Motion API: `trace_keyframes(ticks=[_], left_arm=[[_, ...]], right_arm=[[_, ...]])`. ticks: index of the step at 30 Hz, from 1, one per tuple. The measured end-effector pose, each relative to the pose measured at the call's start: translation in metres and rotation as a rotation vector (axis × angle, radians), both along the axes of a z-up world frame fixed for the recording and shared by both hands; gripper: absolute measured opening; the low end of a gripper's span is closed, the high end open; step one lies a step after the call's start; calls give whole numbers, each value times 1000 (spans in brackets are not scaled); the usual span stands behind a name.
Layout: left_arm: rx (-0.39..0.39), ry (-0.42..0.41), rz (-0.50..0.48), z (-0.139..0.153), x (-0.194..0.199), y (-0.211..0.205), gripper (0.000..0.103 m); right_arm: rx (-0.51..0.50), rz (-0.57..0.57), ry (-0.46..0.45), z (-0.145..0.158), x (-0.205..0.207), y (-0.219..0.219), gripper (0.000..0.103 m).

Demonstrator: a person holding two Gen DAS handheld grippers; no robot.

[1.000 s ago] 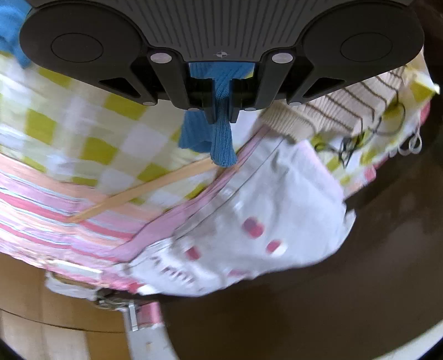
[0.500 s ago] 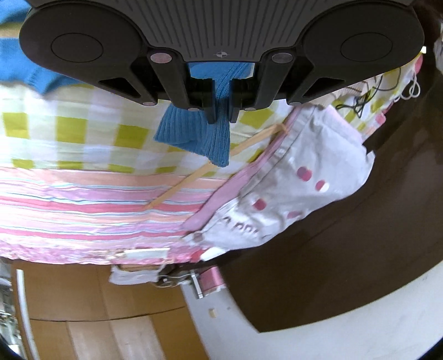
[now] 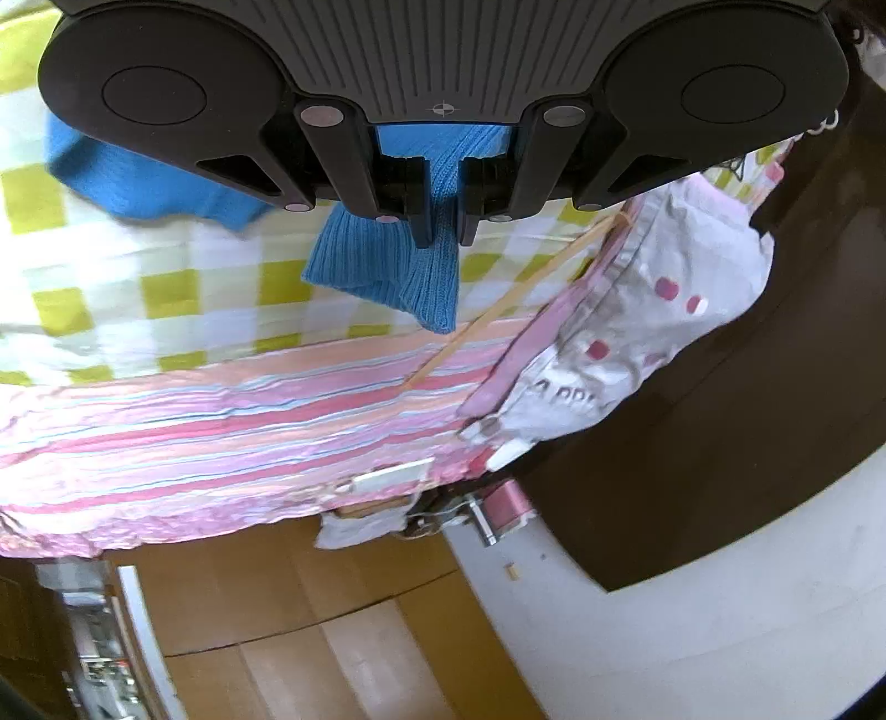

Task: Fold small clothes
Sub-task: 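Lift the held sleeve and carry it across the sweater body with the right gripper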

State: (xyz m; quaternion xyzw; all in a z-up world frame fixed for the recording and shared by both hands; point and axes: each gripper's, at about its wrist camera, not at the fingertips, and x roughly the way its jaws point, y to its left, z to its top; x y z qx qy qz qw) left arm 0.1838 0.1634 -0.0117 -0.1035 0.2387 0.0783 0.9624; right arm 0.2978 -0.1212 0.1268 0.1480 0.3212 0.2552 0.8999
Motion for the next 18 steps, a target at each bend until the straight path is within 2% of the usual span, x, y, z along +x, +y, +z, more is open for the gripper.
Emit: trace_keyframes(ticks=[10,18], left_arm=[[54,-29,-117,2,-3,-23,65],[91,25,-196,-6,2,-41,65]], right_arm=[[61,-149,33,-24,-11,-79,8],[61,-217,149,-78,-23,-116,8]])
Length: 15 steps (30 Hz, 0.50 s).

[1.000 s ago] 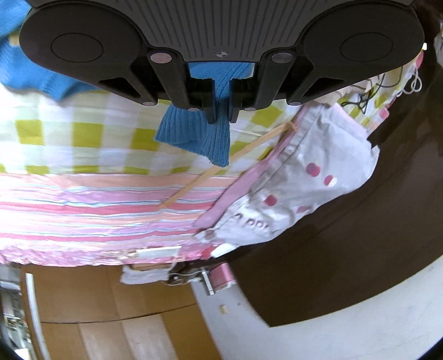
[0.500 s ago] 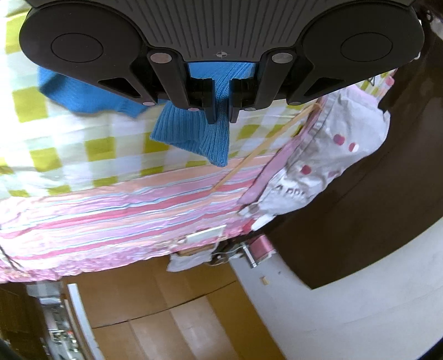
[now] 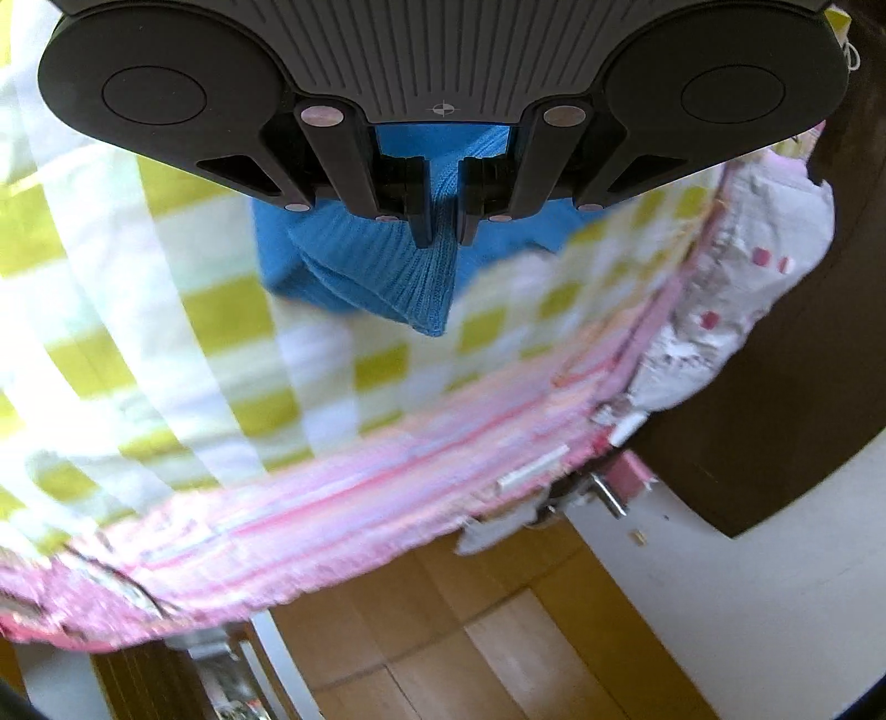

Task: Fold small clothes
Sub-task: 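Lift the held sleeve and carry it across the sweater body with the right gripper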

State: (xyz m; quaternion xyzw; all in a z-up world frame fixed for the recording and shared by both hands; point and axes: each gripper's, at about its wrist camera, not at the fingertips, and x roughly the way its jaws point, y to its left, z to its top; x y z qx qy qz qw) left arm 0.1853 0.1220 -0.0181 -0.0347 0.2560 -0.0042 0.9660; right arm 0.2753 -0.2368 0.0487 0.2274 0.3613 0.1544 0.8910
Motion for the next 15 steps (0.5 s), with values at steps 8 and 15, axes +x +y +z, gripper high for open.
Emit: trace_keyframes(ticks=[8,15], left_arm=[[26,44,-3,-7,5,-4,66],[24,60,7,-9,8,-3,66]], right_arm=[[88,-34,73,-32,-19,-18,15],[164,-82,101,-42,-24,-34,28]])
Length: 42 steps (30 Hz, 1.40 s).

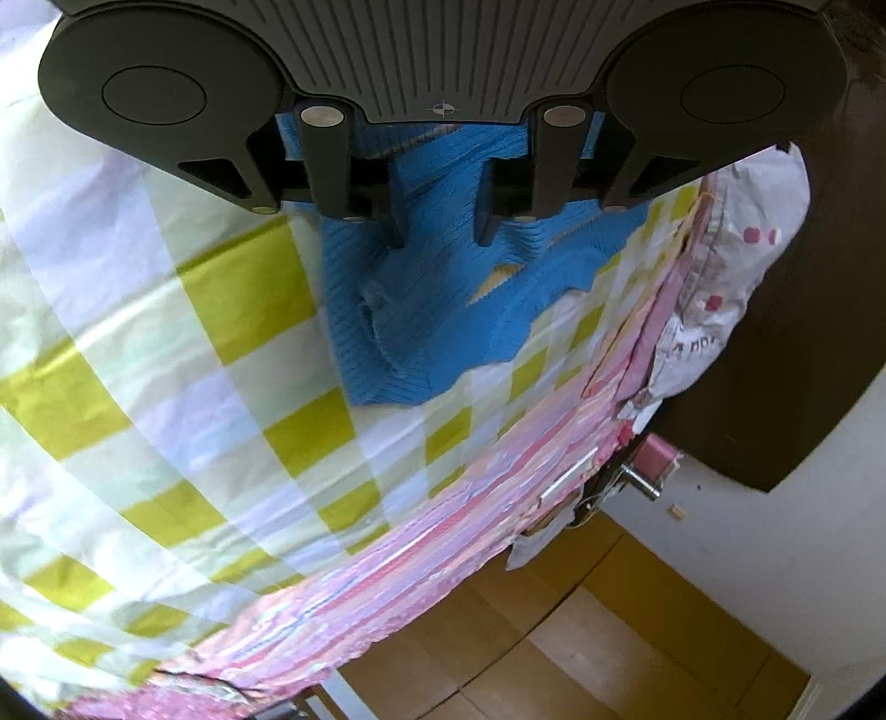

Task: Fold small clothes
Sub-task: 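Lift the held sleeve and carry it across the sweater body with the right gripper, then lay the sleeve on the sweater body and open the right gripper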

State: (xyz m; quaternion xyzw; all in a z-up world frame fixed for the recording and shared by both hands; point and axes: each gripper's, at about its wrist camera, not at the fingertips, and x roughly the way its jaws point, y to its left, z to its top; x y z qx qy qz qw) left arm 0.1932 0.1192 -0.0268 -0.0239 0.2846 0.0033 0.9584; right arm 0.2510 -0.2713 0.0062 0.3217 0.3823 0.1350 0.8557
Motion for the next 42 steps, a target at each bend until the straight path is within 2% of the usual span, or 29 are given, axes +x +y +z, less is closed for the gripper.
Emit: trace_keyframes(ticks=[4,6,7,11,14,16,17,21,24,27,29,30,31,33,36,39,40,42], left_arm=[[10,3,1,-1,1,0,66],[7,3,5,-1,1,0,66],[5,1,7,0,1,0,66],[-9,-17,26,2,-1,5,66],[-29,-27,44,4,0,10,66],[-41,-22,55,4,1,12,66],[-45,-20,59,4,1,13,66],[-37,-35,79,5,1,13,66],[-41,-40,91,5,4,14,66],[-33,-34,93,3,7,13,66],[-19,-14,98,0,9,13,66],[-5,1,106,-2,11,12,67],[11,20,113,-5,13,12,69],[14,38,125,-7,15,13,73],[10,46,136,-8,15,17,77],[10,49,148,-7,14,18,78],[11,47,151,-7,13,19,78],[9,35,154,-5,12,19,77]], right_arm=[[4,-20,-12,0,12,7,28],[-8,-14,-11,2,18,15,20],[-16,-6,-11,4,22,19,11],[-32,-5,-84,21,21,28,1],[-22,-10,-137,31,11,25,1],[-67,-21,-136,29,8,23,4],[-107,-28,-131,27,8,23,10],[-139,-40,-118,23,17,20,9],[-190,13,-130,24,29,32,9],[-256,65,-96,15,44,47,9],[-298,41,-61,4,50,49,9],[-305,21,-40,-2,52,47,9],[-298,-1,-33,-7,53,43,0],[-276,-35,-28,-10,52,34,0],[-300,-45,-28,-9,51,32,0],[-388,-30,-58,1,47,44,1],[-406,-20,-86,6,43,50,10],[-416,21,-139,15,35,63,10]])
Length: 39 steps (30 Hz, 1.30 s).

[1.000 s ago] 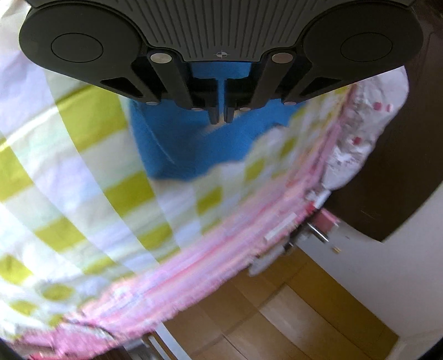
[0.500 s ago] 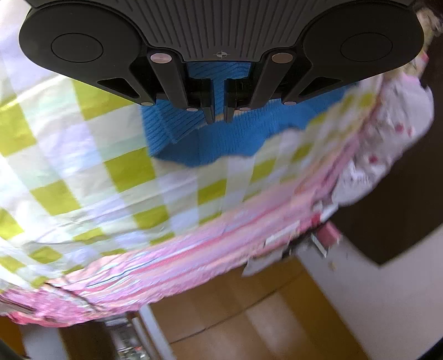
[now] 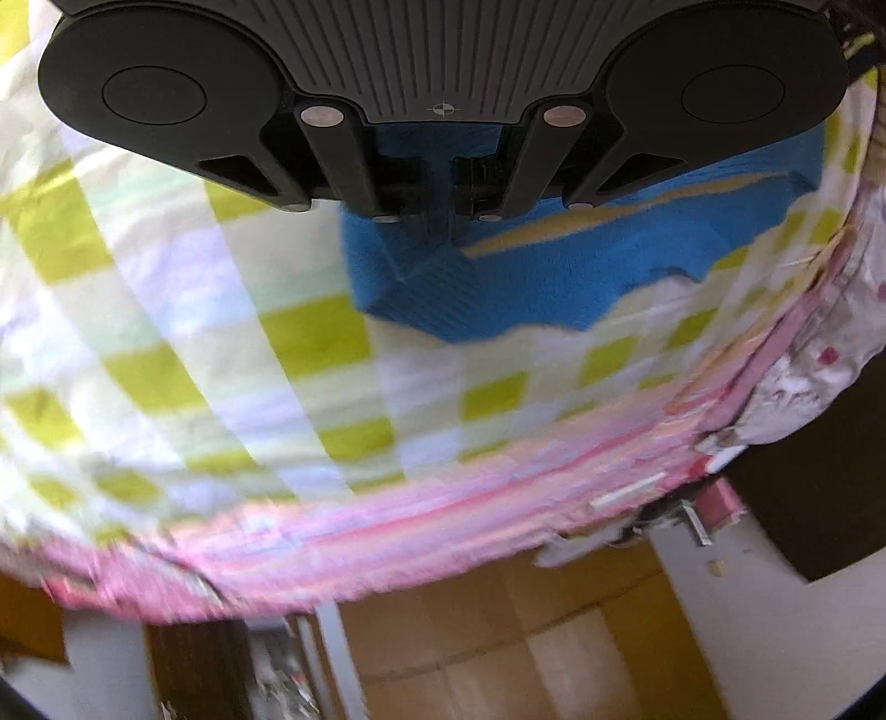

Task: Fold small clothes
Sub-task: 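Lay the sleeve on the sweater body and open the right gripper, then move both grippers to the sweater's ribbed hem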

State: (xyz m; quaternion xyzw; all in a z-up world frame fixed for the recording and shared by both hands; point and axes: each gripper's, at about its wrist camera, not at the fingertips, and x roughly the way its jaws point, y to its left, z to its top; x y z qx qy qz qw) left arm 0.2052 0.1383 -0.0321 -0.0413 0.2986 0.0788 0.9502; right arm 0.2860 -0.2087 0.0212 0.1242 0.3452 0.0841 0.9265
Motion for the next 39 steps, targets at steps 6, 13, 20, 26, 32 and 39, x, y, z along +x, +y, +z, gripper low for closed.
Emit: trace_keyframes(ticks=[6,13,20,26,32,39], left_arm=[[-16,-55,15,7,-5,3,77],[6,16,25,-2,3,3,78],[1,23,32,-3,3,5,78],[32,22,26,-4,0,1,78],[104,19,12,-1,-10,-11,78],[50,112,-72,9,-41,-22,78]], right_arm=[[11,202,-19,5,-7,46,10],[-19,220,45,-21,5,65,9],[-13,210,23,-3,-15,53,12],[-45,164,145,-16,-25,25,13],[51,137,96,6,-54,7,16],[31,139,108,11,-117,-31,19]])
